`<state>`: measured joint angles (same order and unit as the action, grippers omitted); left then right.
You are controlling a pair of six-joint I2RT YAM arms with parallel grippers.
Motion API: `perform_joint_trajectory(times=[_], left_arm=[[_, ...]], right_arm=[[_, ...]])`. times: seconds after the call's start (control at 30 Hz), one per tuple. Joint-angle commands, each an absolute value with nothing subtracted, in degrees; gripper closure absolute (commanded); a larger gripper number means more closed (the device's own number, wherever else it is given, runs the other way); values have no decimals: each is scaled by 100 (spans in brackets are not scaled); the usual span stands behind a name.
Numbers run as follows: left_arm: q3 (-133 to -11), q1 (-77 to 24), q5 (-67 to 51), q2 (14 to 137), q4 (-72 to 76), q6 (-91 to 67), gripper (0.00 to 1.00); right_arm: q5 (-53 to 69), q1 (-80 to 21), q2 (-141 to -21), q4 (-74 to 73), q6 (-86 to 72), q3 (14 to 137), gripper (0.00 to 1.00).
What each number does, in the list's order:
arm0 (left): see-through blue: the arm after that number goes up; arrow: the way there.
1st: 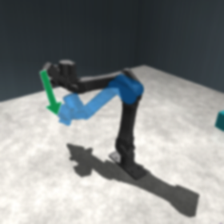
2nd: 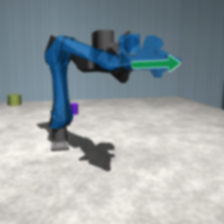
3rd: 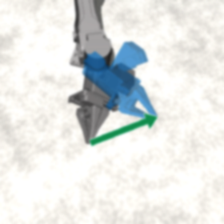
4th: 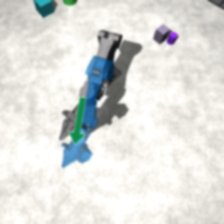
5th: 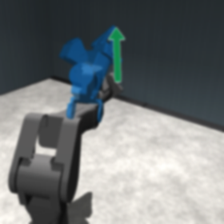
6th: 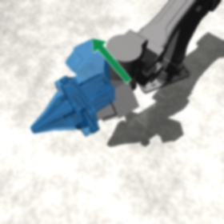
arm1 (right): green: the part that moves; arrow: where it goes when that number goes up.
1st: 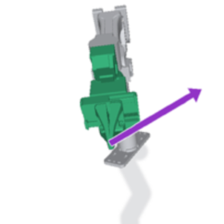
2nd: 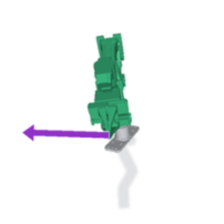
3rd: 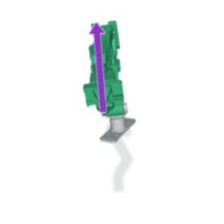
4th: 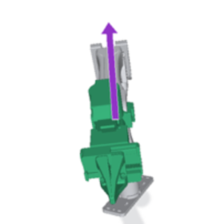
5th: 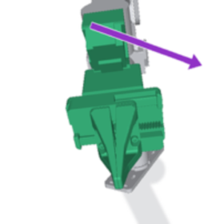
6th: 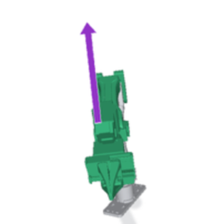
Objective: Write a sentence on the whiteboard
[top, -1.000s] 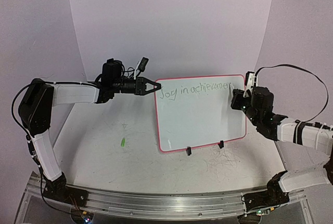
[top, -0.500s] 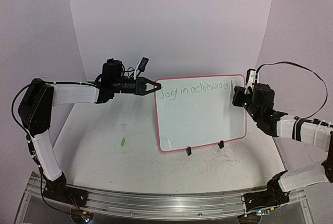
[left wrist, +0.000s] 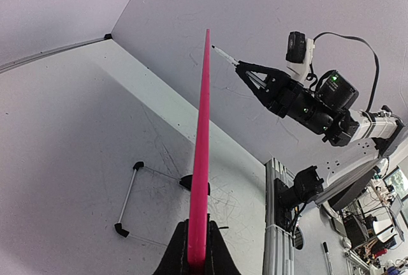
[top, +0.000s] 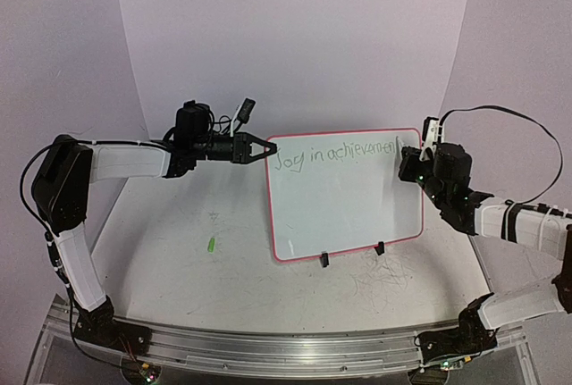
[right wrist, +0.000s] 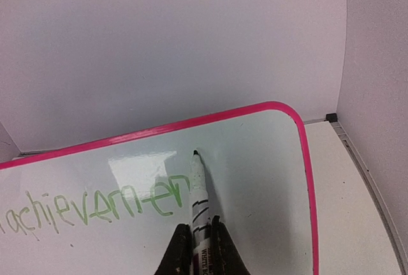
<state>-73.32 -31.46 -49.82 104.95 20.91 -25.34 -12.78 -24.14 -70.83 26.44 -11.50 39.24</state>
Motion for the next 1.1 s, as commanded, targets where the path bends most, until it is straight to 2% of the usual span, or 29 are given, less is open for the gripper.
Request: perform_joint_trajectory(times=[0.0,0.43,0.83,1.07], left_arm=[[-7303,-3296,-4931,10302,1969,-2232,100],[-7295,-3305,-4926,10285,1964,-2232,100],[-7295,-3305,-4930,10283,1963,-2232,100],[-7293,-3305,-4919,10274,1960,-2215,100]], right_arm=[[-1315,-2399,-7040,2687,-1219,3865,100],[-1261,-2398,-6874,2615,-1444,3390,100],[-1523,-2372,-6582,2537,-1284,3763,100],[-1009,-2372,-6660,2639,-1105,3748,100]])
